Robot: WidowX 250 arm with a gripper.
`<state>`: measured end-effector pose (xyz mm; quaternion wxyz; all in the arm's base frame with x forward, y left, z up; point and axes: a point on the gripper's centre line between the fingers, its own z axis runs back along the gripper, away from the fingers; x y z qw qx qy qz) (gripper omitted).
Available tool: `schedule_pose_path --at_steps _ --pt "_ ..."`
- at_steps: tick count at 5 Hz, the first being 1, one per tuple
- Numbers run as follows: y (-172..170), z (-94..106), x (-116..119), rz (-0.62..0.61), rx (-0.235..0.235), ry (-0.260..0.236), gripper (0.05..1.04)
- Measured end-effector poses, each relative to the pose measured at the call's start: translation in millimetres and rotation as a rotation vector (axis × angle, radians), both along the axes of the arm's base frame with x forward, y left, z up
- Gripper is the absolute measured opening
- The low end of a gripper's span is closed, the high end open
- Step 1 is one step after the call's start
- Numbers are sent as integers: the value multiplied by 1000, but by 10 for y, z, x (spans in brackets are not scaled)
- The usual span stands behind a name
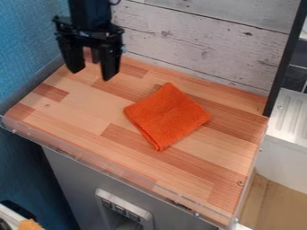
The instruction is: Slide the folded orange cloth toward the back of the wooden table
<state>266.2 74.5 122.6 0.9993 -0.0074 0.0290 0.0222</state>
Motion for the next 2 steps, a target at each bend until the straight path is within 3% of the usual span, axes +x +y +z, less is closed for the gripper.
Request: schedule_pose_path --at_steps 2 --pt "-365 6 273 64 35 -53 993"
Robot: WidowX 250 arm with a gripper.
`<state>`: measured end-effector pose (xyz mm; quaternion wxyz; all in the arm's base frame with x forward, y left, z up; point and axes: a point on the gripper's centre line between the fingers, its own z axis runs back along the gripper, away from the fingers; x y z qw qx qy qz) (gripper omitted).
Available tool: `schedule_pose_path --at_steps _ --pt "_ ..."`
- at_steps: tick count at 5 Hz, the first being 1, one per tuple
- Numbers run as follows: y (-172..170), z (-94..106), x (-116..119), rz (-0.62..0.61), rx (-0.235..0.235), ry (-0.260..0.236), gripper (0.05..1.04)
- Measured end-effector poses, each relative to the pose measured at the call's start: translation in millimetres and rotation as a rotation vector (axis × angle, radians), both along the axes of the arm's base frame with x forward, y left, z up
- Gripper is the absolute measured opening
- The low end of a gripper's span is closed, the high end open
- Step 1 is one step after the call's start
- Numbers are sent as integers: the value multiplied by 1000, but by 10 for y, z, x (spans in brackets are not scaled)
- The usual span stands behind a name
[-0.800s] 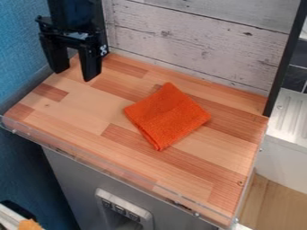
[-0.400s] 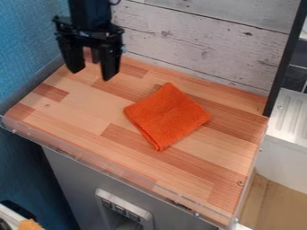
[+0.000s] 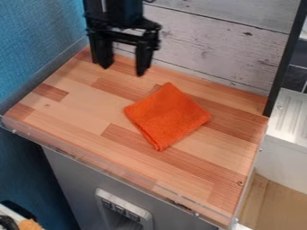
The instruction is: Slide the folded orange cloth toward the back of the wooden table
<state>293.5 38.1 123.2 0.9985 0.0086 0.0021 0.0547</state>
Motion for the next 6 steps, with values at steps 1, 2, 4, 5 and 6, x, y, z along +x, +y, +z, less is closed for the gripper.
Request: schedule_pose_path --at_steps 1,2,4,5,6 --pt "-133 16 151 34 9 -20 993" --pt "-214 -14 278 53 11 -25 993" --pt "-261 -168 412 95 -3 -32 657" --pt "-275 -286 462 105 -13 -41 359" --pt "-284 -493 465 104 -18 -21 149"
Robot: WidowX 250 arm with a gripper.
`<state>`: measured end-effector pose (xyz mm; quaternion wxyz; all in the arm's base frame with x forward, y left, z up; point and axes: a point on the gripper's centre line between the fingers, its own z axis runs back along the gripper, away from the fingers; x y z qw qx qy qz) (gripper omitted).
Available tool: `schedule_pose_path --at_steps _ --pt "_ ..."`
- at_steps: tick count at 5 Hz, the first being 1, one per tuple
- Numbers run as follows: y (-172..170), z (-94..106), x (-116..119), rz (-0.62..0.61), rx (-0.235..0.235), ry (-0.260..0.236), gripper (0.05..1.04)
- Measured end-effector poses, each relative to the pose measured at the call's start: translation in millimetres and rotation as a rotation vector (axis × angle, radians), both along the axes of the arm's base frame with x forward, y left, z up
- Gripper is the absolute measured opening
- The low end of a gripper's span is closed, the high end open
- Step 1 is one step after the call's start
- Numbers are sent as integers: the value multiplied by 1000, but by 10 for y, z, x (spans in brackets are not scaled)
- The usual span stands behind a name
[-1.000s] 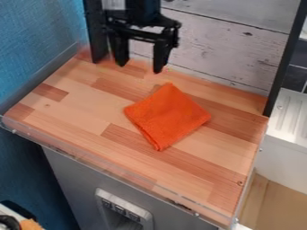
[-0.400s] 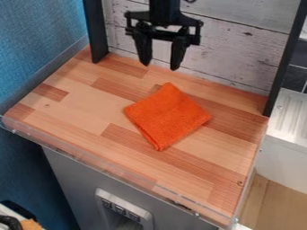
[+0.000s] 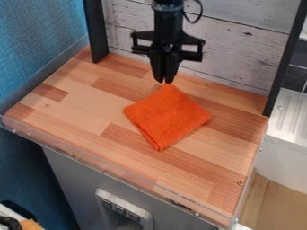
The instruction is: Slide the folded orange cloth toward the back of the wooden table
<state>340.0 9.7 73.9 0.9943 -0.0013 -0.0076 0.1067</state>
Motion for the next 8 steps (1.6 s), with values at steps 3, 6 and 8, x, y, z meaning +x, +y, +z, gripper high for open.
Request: schedule_pose_path --at_steps 3,6,8 --pt "-60 -411 -119 3 -4 20 62" --pt "-76 -616 -180 -22 -1 18 62" --pt "-10 -644 -59 -77 2 15 62"
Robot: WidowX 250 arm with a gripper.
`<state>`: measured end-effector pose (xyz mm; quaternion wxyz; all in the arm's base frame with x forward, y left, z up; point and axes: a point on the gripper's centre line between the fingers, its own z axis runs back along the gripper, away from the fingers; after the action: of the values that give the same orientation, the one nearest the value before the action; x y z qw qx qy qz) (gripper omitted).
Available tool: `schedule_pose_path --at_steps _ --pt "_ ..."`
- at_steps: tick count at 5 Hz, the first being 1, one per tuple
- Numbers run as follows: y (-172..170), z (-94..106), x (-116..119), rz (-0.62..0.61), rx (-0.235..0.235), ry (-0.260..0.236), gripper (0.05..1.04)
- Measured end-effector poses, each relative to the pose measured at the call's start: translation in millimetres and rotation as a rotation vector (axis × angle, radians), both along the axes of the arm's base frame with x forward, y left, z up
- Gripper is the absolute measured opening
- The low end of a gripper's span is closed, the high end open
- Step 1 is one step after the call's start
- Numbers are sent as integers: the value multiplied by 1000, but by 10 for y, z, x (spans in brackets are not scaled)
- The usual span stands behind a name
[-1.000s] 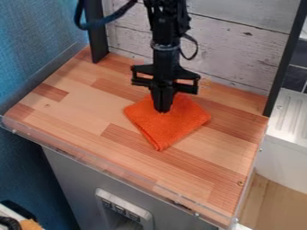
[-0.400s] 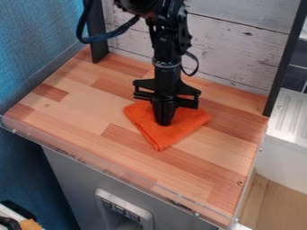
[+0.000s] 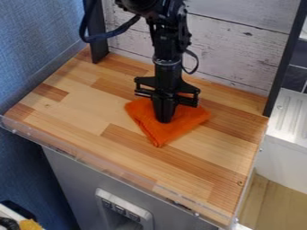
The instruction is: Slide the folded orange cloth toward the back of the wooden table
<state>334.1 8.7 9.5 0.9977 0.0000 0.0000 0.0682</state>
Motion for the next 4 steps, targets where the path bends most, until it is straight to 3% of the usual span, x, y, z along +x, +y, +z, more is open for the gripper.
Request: schedule_pose_path --at_steps 3,4 --pt "175 6 257 -82 1 -1 78" --pt "232 50 270 -102 3 19 225"
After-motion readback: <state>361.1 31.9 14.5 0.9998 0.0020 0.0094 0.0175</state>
